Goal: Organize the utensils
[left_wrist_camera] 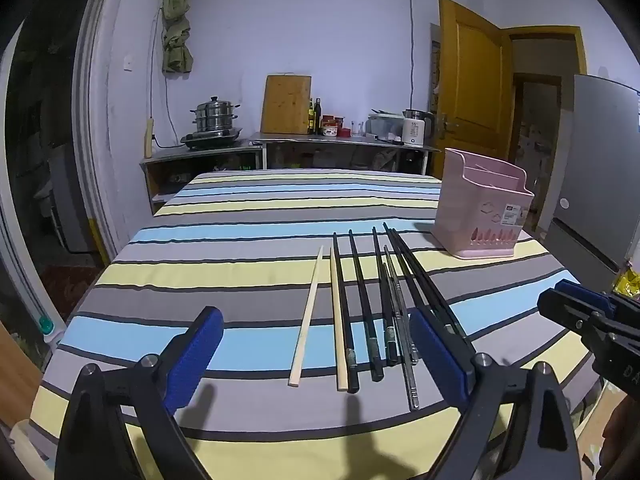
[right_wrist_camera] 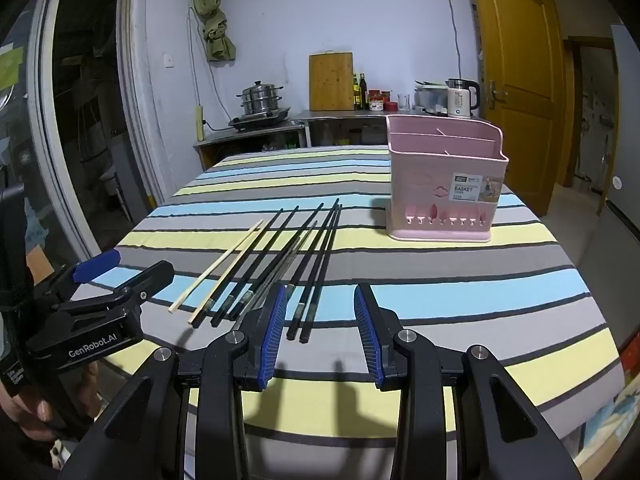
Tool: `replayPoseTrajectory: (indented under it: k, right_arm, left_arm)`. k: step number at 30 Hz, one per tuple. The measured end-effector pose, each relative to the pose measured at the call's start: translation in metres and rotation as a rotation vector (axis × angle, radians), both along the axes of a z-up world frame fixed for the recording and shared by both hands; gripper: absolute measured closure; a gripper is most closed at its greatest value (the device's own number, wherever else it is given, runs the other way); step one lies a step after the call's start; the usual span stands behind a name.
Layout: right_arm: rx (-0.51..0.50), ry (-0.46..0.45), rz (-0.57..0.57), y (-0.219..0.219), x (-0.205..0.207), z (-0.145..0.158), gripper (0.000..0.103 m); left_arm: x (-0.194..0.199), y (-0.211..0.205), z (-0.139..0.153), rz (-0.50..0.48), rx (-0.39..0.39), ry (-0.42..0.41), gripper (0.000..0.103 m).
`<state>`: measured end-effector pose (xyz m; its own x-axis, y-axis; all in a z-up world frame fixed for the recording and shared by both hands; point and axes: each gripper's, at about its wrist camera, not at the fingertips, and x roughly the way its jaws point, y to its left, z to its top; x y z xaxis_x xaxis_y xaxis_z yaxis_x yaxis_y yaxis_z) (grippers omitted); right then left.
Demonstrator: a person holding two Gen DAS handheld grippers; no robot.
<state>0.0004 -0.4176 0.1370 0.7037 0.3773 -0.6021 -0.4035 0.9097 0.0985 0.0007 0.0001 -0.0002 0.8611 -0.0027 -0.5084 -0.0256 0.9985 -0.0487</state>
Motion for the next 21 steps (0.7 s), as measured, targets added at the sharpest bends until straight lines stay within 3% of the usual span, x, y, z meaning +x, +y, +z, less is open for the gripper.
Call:
replayPoseTrajectory:
  k: [21]
  right_arm:
    - [-0.006,-0.002,0.002,0.0007,-0.0004,0.0002,0.066]
  left_arm:
    - [-0.0006,0.0003,-0.0021,-0.006,-0.001,-0.012,0.008]
